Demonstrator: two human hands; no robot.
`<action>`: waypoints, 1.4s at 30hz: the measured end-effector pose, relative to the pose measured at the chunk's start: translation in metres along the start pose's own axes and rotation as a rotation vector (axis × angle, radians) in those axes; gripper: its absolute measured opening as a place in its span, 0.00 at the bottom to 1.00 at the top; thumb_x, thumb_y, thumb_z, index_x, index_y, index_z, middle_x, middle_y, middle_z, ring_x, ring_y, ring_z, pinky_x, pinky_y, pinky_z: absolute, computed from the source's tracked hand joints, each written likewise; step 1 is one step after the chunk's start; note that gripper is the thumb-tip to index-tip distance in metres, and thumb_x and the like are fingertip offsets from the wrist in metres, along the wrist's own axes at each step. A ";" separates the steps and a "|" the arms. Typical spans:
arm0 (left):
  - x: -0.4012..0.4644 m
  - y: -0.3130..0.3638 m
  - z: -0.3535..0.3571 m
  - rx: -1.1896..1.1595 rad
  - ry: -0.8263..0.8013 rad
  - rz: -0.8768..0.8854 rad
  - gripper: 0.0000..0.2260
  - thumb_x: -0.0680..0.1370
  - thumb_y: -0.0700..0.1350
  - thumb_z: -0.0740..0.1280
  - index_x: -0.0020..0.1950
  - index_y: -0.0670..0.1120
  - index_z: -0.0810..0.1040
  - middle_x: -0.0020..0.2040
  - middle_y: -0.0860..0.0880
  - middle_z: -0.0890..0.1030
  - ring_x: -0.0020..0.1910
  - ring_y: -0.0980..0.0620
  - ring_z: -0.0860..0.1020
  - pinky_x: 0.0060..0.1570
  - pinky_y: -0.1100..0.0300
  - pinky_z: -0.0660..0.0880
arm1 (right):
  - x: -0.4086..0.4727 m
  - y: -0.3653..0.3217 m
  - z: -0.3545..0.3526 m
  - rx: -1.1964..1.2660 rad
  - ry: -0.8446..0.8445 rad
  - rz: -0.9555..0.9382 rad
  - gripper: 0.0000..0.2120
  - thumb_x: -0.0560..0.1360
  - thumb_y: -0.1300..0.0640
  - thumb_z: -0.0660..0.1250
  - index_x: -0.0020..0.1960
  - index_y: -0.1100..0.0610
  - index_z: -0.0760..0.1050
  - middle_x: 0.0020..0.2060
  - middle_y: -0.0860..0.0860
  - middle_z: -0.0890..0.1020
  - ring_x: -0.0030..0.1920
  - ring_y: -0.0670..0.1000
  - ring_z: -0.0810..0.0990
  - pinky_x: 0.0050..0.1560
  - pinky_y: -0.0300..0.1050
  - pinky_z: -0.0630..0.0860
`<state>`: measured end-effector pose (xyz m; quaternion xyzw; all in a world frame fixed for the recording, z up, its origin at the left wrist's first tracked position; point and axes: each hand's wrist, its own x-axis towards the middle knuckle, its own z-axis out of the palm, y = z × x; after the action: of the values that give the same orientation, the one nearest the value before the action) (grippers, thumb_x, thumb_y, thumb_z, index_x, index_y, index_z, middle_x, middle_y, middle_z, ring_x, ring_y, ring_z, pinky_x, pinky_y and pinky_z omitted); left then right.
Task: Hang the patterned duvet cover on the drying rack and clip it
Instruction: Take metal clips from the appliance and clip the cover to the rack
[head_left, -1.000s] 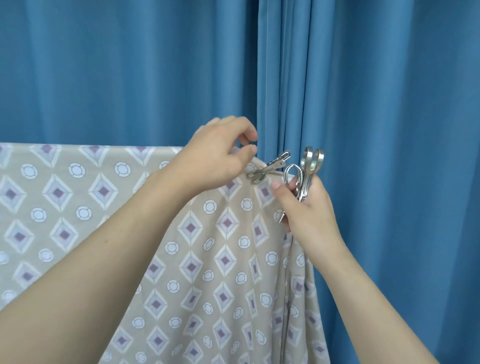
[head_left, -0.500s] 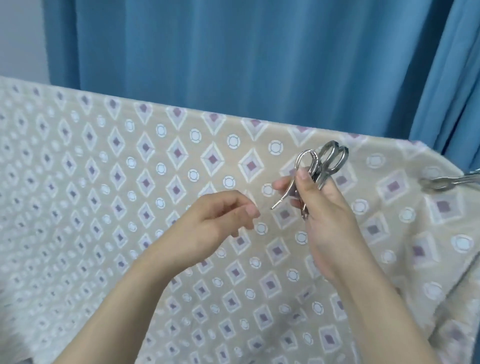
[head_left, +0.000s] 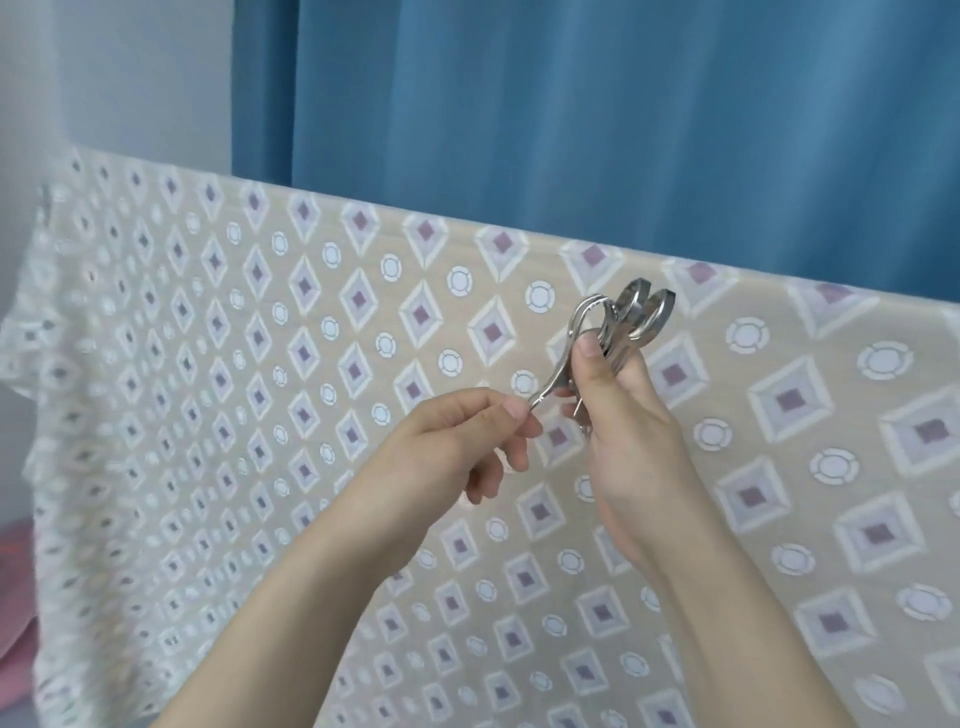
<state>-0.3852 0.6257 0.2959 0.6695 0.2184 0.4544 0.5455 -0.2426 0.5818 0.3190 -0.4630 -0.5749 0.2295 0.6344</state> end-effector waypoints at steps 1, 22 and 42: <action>0.001 -0.001 -0.010 -0.031 -0.003 -0.005 0.13 0.76 0.52 0.66 0.47 0.42 0.81 0.36 0.48 0.77 0.30 0.51 0.69 0.36 0.61 0.66 | 0.003 0.002 0.010 0.002 -0.007 -0.009 0.17 0.71 0.35 0.57 0.56 0.39 0.73 0.43 0.35 0.79 0.50 0.38 0.75 0.58 0.41 0.67; 0.013 0.014 -0.118 -0.480 0.257 -0.212 0.09 0.73 0.40 0.59 0.34 0.48 0.63 0.30 0.52 0.54 0.25 0.53 0.50 0.24 0.62 0.49 | 0.052 0.021 0.110 0.163 -0.252 -0.195 0.13 0.74 0.42 0.64 0.54 0.46 0.69 0.42 0.44 0.76 0.42 0.47 0.73 0.45 0.41 0.71; 0.068 -0.008 -0.334 -0.330 0.019 -0.256 0.23 0.71 0.62 0.62 0.39 0.41 0.78 0.32 0.44 0.73 0.23 0.50 0.62 0.26 0.60 0.57 | 0.145 0.058 0.302 0.077 -0.132 -0.231 0.09 0.76 0.43 0.61 0.49 0.49 0.73 0.38 0.47 0.78 0.39 0.46 0.75 0.46 0.46 0.71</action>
<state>-0.6330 0.8599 0.3112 0.5334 0.2294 0.4175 0.6990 -0.4788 0.8256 0.3174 -0.3530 -0.6557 0.2067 0.6346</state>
